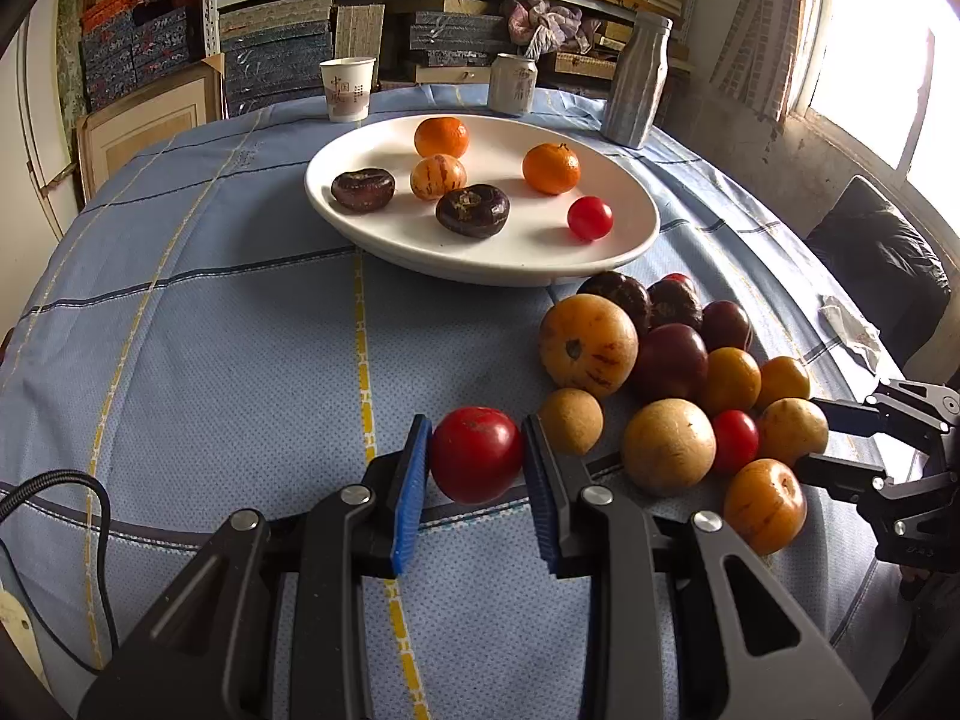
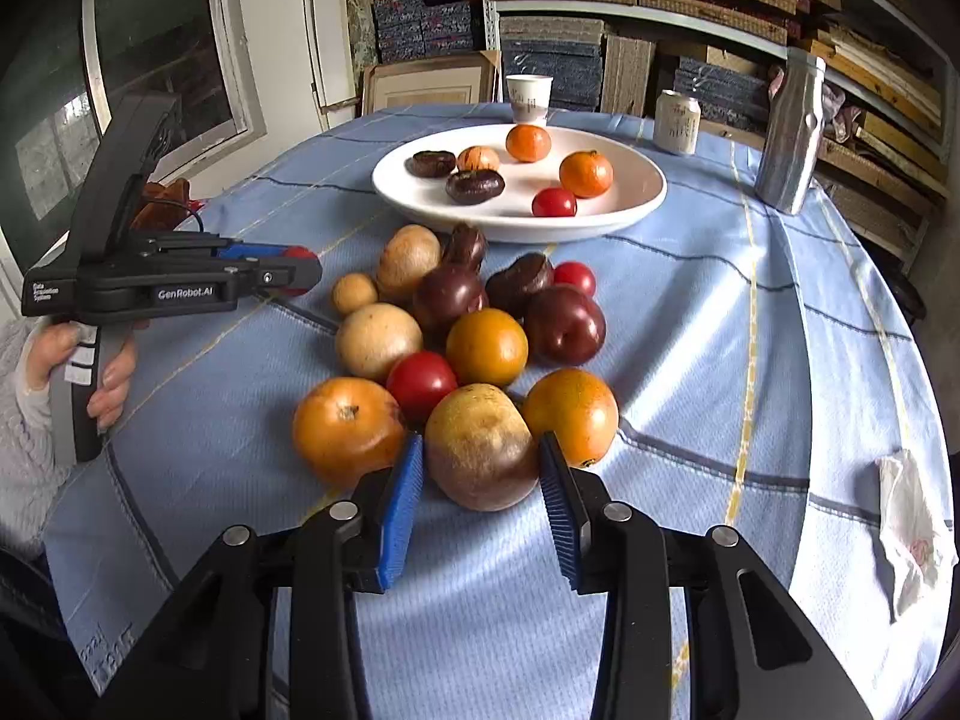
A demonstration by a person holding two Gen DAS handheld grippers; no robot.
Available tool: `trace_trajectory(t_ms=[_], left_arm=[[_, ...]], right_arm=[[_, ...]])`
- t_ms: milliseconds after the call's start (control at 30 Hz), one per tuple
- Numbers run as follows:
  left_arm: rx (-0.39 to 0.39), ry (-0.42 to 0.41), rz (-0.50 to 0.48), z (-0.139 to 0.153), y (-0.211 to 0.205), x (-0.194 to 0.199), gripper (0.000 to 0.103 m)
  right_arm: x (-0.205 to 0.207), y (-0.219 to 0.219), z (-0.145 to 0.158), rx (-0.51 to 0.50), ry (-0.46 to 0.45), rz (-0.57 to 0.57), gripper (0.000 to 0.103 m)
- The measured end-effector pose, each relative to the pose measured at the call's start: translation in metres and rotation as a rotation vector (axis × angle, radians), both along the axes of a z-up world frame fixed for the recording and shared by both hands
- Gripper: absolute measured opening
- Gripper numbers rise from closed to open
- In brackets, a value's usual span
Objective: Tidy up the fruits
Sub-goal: 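Grasp a pale brown round fruit with the right tool while the left tool holds the tomato, then carry both fruits over the white plate and open both tools to release them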
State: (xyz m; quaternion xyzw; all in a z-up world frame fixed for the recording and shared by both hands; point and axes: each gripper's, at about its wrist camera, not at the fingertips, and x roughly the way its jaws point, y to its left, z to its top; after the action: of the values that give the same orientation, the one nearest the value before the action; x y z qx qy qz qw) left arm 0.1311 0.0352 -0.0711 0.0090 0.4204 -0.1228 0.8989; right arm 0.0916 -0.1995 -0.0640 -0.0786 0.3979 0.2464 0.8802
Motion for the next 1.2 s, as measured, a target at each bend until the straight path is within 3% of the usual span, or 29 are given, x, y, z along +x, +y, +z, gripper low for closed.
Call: trace_trajectory(t_ms=[333,667,800,967,1200], left_arm=[[-0.001,0.011,-0.003,-0.003,0.0,0.001,0.03],[-0.008,0.029,-0.016,-0.006,-0.001,0.003,0.03],[-0.027,0.011,-0.003,-0.002,0.002,0.002,0.03],[-0.05,-0.044,0.026,0.029,0.008,0.014,0.03],[-0.009,-0.135,0.042,0.088,-0.005,0.062,0.03]], right_arm=[[0.009,0.021,-0.002,-0.066,-0.039,0.018,0.045],[0.007,0.008,-0.004,-0.012,0.006,0.017,0.043],[0.009,-0.009,0.0,0.095,0.03,-0.031,0.042],[0.016,-0.034,0.033,0.236,-0.02,-0.091,0.042],[0.058,-0.032,0.124,0.31,-0.2,-0.101,0.042]])
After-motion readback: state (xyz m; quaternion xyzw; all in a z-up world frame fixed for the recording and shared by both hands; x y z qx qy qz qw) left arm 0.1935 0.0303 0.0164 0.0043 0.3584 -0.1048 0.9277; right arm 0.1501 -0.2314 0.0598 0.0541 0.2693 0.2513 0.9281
